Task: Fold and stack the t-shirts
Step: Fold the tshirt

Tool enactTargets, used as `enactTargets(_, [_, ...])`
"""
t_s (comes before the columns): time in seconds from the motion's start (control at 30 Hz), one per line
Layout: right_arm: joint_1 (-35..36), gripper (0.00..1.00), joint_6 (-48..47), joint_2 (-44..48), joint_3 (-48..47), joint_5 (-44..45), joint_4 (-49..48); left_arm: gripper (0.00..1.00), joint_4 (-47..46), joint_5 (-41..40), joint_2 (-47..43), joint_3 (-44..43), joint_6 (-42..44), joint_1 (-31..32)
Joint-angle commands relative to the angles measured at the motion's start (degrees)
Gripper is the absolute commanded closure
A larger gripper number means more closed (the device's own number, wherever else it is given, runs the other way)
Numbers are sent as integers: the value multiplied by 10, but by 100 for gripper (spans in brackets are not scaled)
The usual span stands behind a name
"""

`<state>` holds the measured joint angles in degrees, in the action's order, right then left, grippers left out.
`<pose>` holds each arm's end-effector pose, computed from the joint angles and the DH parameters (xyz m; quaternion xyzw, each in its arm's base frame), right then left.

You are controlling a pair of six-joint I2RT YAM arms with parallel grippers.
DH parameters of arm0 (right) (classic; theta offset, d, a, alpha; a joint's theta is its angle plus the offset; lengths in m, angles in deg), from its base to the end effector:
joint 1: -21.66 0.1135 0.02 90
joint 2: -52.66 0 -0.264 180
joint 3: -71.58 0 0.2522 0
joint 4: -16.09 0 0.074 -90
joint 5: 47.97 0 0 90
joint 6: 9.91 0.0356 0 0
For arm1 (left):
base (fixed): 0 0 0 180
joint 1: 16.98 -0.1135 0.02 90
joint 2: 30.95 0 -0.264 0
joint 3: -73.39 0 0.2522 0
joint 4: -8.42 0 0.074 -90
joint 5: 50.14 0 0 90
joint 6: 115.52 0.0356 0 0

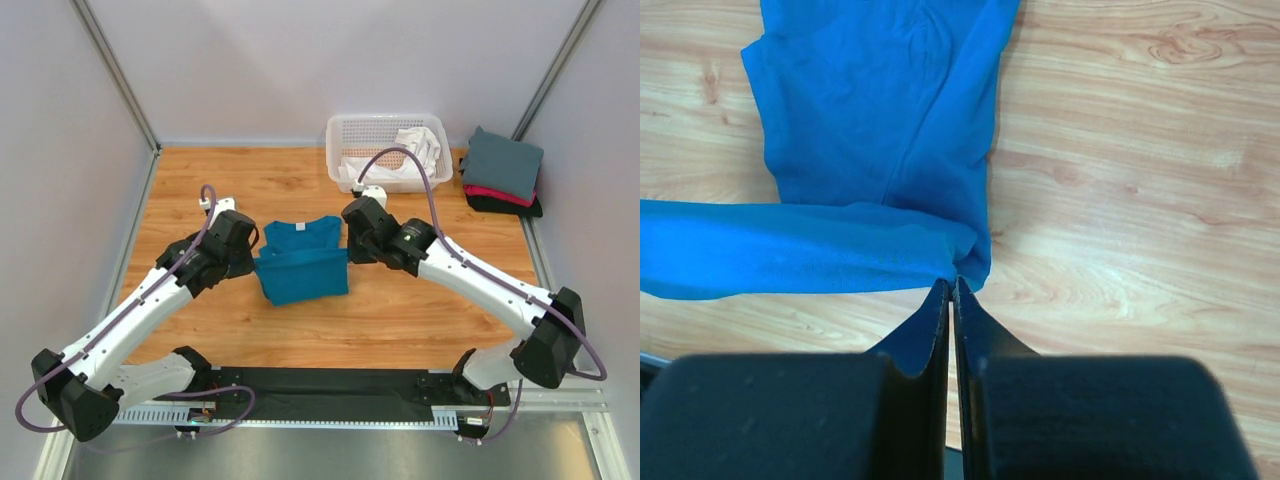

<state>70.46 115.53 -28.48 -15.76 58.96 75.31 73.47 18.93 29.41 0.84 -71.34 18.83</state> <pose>0.2022 0.2152 0.3153 -0.0627 0.9371 0.1068 0.3263 0.1702 -0.1071 0.3107 -0.1389 0.9236 -0.0744 0.3496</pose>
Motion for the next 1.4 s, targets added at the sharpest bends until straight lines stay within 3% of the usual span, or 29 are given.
enactTargets(0.0, [-21, 100, -29, -17, -25, 43, -15, 100, 1, -1, 5, 6, 25, -31])
enactTargets(0.47, [-63, 99, -62, -142, -78, 60, -91, 100, -107, 68, 91, 39, 42, -129])
enactTargets(1.03, [-121, 100, -91, -303, -178, 36, -116, 100, -221, 98, 226, 14, 90, -185])
enactTargets(1.37, [-122, 100, -92, -300, -184, 46, -120, 100, -231, 101, 241, -15, 116, -198])
